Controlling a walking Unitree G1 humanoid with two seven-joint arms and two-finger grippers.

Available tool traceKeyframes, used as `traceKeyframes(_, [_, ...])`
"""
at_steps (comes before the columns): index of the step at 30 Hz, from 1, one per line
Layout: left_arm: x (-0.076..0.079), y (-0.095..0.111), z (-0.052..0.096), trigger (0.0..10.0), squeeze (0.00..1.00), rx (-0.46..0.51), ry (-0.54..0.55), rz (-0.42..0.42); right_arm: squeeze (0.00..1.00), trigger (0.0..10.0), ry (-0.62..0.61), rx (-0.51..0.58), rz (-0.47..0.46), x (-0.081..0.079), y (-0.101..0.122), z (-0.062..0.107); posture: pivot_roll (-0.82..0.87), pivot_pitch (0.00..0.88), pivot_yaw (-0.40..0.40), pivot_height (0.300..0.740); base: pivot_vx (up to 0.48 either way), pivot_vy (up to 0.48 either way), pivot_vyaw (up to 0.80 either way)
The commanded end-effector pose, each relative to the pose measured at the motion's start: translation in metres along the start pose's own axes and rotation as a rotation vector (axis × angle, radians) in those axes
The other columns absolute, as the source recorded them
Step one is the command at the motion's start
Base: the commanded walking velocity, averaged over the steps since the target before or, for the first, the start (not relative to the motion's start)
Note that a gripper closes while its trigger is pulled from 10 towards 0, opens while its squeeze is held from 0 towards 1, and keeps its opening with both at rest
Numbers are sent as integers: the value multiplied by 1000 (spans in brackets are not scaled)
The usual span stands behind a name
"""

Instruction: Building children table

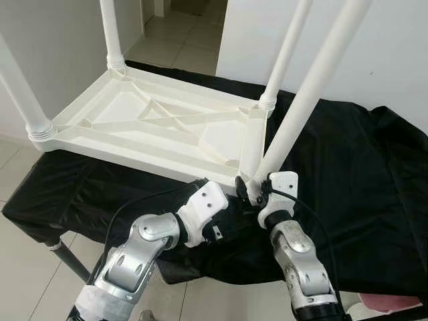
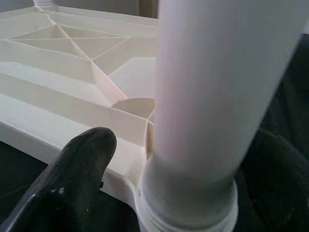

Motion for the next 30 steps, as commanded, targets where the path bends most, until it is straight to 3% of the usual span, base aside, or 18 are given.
traceKeyframes(1, [-4,2,0,10000,0,9,48,-3,0,10000,-14,22,-1,9,2,4,41,47,-127,740,0,0,0])
traceKeyframes(9, [-6,2,1,10000,0,9,54,-2,0,10000,64,56,24,18,0,9,36,48,-119,740,0,0,0])
traceKeyframes(17, [-7,3,0,10000,0,7,48,-7,0,10000,269,60,25,26,-2,5,32,44,-108,740,0,0,0])
traceKeyframes(23, [-10,4,0,10000,0,7,54,-11,0,10000,403,38,67,19,-9,-1,43,36,-105,740,0,0,0])
traceKeyframes(30, [-11,4,0,10000,0,8,56,-12,0,10000,479,17,117,11,-15,-16,44,34,-101,740,0,0,0])
Point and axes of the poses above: a point about 5 cm out from each wrist's last joint towards the gripper, its own z axis pointing back from the gripper into the wrist, its own y axis along the axis of the wrist's last joint, x = y × z, the point moved 6 cm from there along -z, pointing out of the wrist towards the gripper, and after that the axes turned 7 degrees about z, right-handed, at the moved point
